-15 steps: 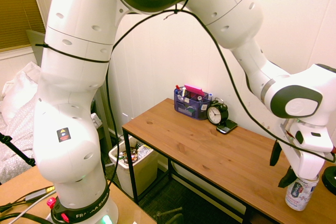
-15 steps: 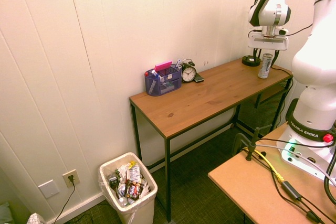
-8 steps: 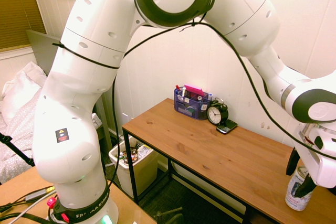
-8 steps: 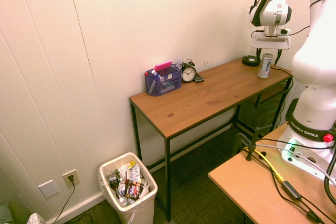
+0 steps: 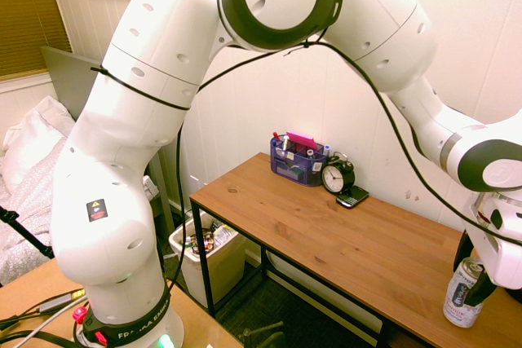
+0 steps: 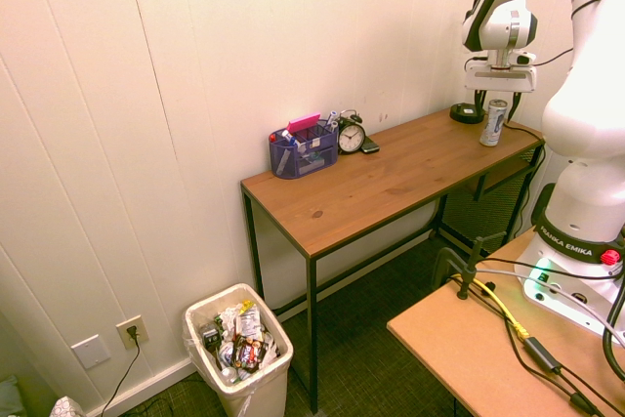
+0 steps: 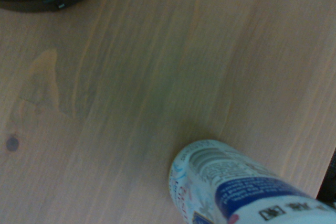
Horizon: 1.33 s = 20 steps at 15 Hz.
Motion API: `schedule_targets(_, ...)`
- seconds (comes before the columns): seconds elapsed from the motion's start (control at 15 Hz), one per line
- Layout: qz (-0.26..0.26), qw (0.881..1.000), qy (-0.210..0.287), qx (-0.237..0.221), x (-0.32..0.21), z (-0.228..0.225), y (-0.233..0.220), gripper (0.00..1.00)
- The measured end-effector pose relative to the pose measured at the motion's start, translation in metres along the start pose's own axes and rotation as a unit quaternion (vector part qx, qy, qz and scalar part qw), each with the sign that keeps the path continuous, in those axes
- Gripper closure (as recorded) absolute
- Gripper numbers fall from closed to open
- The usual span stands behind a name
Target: Throw the can in the trash bin
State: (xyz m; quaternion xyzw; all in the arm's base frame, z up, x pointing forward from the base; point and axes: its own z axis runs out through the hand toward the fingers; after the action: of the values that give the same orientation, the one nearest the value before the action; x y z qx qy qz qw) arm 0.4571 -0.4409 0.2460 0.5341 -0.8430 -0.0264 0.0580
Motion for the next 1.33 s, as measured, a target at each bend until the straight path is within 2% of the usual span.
schedule_targets(0.13, -0.002, 1.000, 0.007, -0.003, -0.008, 0.009, -0.005, 0.00)
schedule_targets(0.2, -0.003, 1.000, 0.009, -0.006, -0.011, 0.013, -0.007, 1.00)
schedule_targets(0.47, -0.002, 1.000, 0.016, -0.014, -0.009, 0.030, -0.013, 1.00)
schedule_targets(0.93, 0.008, 1.000, 0.016, -0.012, 0.004, 0.033, -0.013, 1.00)
schedule_targets(1.33, -0.022, 0.999, -0.027, -0.010, -0.017, 0.034, -0.017, 1.00)
